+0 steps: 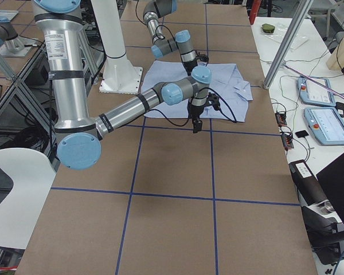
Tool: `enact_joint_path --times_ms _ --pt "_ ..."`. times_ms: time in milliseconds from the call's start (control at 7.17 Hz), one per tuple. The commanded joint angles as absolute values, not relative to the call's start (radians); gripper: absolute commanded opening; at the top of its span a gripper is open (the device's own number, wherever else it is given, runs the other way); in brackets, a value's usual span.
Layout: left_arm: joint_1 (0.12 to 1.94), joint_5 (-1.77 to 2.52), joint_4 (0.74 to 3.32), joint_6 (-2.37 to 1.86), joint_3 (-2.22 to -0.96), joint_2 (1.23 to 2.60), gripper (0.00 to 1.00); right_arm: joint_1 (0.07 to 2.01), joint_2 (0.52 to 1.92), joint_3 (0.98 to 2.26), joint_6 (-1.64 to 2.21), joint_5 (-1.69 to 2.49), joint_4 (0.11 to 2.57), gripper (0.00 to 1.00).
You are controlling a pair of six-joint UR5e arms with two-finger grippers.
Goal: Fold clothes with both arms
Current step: 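Lay the sleeve on the shirt front and open the left gripper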
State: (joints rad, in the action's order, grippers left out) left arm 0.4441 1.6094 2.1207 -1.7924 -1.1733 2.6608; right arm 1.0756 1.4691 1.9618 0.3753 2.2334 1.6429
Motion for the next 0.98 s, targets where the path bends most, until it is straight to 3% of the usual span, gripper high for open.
enact_joint_path --times_ms 0,558,837 --pt "0.459 1.652 2.016 -1.716 -1.358 2.544 0.99 1.037 1.477 1.962 0.591 2.233 1.472 1.0" --pt "0.499 1.694 1.789 -1.576 -1.716 2.337 0.98 0.748 1.528 2.021 1.053 2.085 1.243 1.0" --pt "0.503 1.695 1.772 -1.571 -1.811 2.268 0.98 0.602 1.607 2.071 1.231 2.004 1.178 0.99"
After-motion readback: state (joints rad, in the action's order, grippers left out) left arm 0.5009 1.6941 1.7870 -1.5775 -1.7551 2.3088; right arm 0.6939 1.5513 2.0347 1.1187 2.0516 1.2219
